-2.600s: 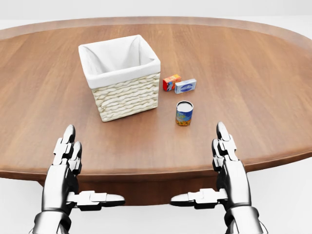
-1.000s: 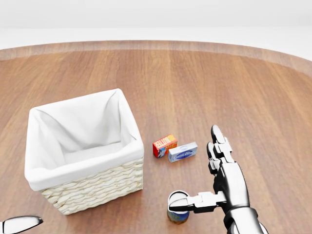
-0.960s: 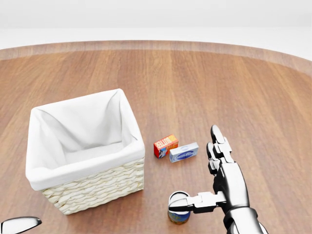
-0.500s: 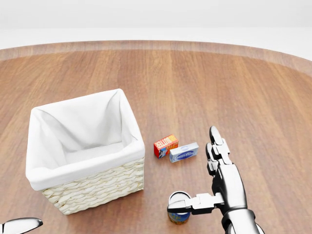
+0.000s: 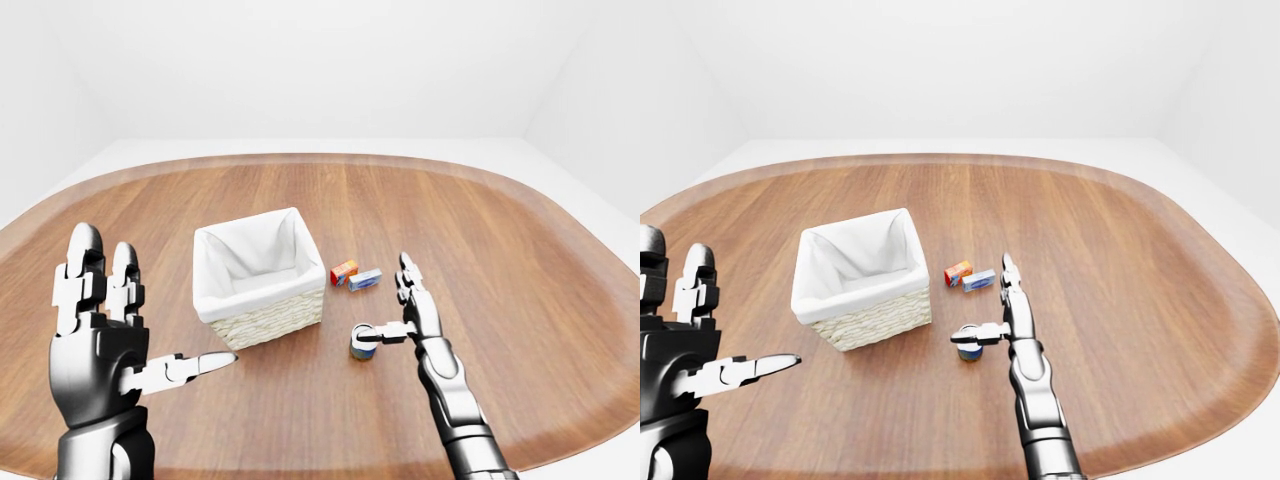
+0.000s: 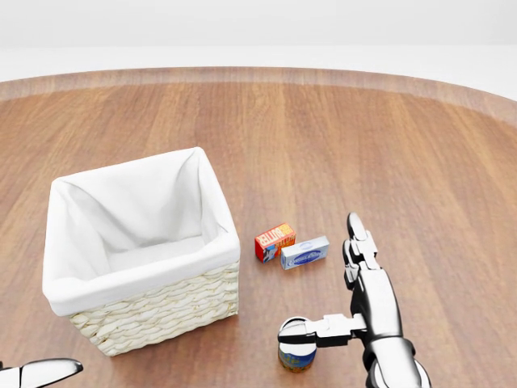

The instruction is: Pick up the alphabet soup and put it in the basket.

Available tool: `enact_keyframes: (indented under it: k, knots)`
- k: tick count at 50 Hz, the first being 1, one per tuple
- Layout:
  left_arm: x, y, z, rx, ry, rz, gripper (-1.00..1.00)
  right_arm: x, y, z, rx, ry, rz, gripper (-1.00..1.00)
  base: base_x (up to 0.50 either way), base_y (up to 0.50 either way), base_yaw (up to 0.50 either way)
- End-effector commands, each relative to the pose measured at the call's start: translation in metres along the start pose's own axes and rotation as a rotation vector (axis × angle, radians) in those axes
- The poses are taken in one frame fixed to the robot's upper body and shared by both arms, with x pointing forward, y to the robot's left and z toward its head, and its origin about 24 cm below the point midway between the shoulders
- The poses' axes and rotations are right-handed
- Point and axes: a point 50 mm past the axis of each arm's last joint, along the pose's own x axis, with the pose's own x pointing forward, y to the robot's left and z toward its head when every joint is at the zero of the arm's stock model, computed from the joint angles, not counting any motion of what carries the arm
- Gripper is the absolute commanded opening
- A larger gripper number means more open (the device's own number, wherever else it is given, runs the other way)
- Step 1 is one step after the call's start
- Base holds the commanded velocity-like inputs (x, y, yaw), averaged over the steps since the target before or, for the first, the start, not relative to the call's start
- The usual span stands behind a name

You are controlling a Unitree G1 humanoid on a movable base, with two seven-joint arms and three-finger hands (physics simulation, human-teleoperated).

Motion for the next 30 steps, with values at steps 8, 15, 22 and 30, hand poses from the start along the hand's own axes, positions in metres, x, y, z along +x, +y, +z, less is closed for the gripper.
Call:
enact_keyframes:
  k: [8,15,22,30]
  knots:
    - [0.002,0.0,-0.002,-0.002,0.001,0.001,1.0,0.011,-0.002,-0.019,-0.013,0.1,-0.017,1.0,0.0,0.0,0.0]
    - [0.003,-0.002,-0.003,-0.001,0.004,0.0,1.0,0.01,-0.003,-0.026,-0.02,0.128,-0.02,1.0,0.0,0.0,0.0]
    - [0.004,0.0,-0.002,-0.003,-0.001,0.003,1.0,0.01,-0.001,-0.05,-0.044,0.25,-0.024,1.0,0.0,0.0,0.0]
    - [0.005,0.0,-0.004,-0.005,0.004,0.001,1.0,0.009,-0.001,-0.052,-0.045,0.255,-0.023,1.0,0.0,0.0,0.0]
